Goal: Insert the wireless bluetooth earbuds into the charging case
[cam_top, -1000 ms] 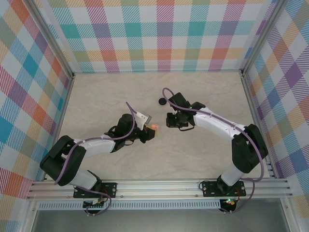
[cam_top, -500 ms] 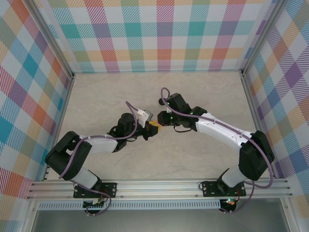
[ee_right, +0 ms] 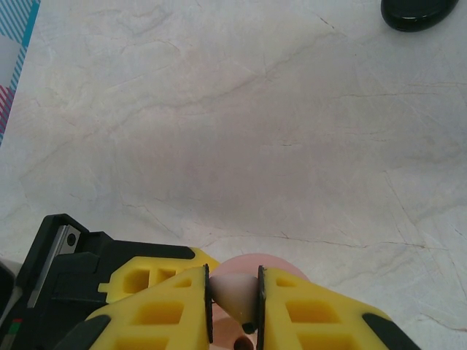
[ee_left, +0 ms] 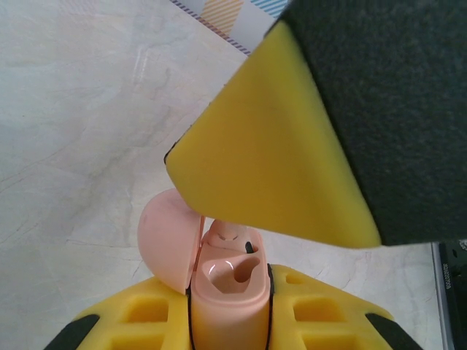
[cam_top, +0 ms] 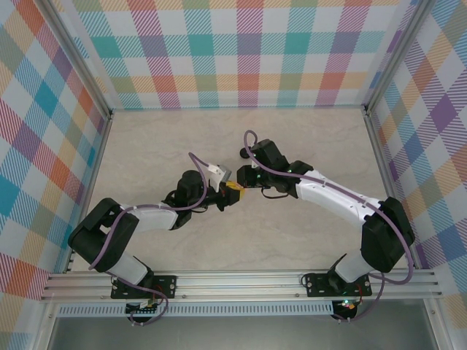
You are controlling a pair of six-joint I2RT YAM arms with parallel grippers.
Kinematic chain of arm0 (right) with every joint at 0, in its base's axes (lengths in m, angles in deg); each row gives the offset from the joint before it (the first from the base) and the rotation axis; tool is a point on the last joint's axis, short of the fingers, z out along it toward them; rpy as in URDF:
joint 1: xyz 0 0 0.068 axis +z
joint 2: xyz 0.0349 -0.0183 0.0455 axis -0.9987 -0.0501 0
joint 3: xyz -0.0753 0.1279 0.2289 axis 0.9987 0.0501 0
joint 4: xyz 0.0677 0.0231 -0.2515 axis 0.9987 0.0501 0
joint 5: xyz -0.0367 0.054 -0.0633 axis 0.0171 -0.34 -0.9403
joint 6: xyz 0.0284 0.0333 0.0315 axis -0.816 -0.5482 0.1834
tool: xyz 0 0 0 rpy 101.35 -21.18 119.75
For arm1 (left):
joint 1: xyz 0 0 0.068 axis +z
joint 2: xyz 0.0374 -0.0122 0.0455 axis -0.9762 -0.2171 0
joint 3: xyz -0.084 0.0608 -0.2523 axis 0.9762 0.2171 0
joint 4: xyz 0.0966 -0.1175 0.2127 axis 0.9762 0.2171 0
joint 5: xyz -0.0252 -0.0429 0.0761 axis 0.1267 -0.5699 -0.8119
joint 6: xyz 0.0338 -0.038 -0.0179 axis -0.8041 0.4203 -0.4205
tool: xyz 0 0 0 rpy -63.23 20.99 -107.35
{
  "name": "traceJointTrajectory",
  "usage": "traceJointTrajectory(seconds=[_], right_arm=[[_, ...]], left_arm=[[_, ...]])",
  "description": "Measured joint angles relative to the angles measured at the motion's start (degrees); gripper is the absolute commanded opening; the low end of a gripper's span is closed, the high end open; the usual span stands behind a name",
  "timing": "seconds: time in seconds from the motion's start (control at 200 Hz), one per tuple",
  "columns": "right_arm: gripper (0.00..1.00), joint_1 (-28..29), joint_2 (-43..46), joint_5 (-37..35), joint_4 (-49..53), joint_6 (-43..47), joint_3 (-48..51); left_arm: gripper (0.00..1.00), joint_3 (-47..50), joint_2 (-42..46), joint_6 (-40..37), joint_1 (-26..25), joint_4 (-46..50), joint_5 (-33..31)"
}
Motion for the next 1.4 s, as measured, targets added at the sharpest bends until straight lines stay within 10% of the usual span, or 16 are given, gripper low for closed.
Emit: traceJointTrajectory(seconds=[1.4], right_arm=[[0.22,0.07,0.0,0.63,-0.68,-1.07,0.44]], left_arm=[[0.12,-0.04,-1.9,5.35,0.0,-3.48,-0.59]])
